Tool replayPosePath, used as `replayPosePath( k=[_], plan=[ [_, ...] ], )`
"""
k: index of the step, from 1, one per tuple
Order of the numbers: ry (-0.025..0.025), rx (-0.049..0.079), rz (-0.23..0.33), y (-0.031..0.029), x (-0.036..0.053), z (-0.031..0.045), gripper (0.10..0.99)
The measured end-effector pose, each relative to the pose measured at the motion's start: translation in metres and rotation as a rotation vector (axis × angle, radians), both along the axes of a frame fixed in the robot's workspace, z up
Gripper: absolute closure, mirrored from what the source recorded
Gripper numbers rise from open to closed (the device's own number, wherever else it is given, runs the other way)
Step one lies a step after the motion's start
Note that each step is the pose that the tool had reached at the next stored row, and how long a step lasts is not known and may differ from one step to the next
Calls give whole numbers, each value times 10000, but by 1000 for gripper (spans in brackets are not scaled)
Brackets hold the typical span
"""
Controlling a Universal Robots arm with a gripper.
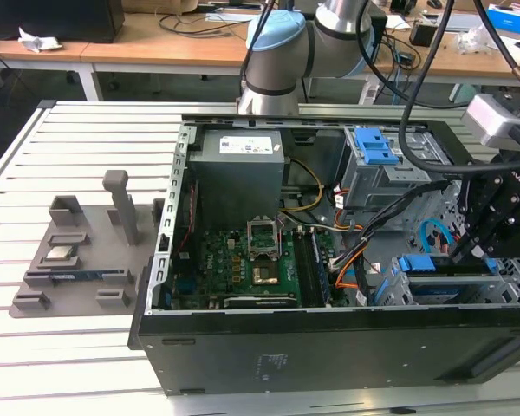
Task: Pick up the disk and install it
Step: 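Insert the second disk wire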
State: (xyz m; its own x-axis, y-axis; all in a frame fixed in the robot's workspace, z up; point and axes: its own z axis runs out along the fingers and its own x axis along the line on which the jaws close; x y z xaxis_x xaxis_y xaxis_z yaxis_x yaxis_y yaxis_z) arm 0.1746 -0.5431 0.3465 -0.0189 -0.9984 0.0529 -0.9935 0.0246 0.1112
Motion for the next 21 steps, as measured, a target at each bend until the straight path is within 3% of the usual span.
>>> replayPosePath(
  k=[3, 5, 15, 21],
  plan=[
    [1, -2, 0, 1, 0, 37, 925],
    [5, 57, 0, 6, 8, 16, 925],
    [6, 111, 5, 29, 16, -15, 925],
    [6, 111, 49, 96, 16, -22, 925]
  ],
)
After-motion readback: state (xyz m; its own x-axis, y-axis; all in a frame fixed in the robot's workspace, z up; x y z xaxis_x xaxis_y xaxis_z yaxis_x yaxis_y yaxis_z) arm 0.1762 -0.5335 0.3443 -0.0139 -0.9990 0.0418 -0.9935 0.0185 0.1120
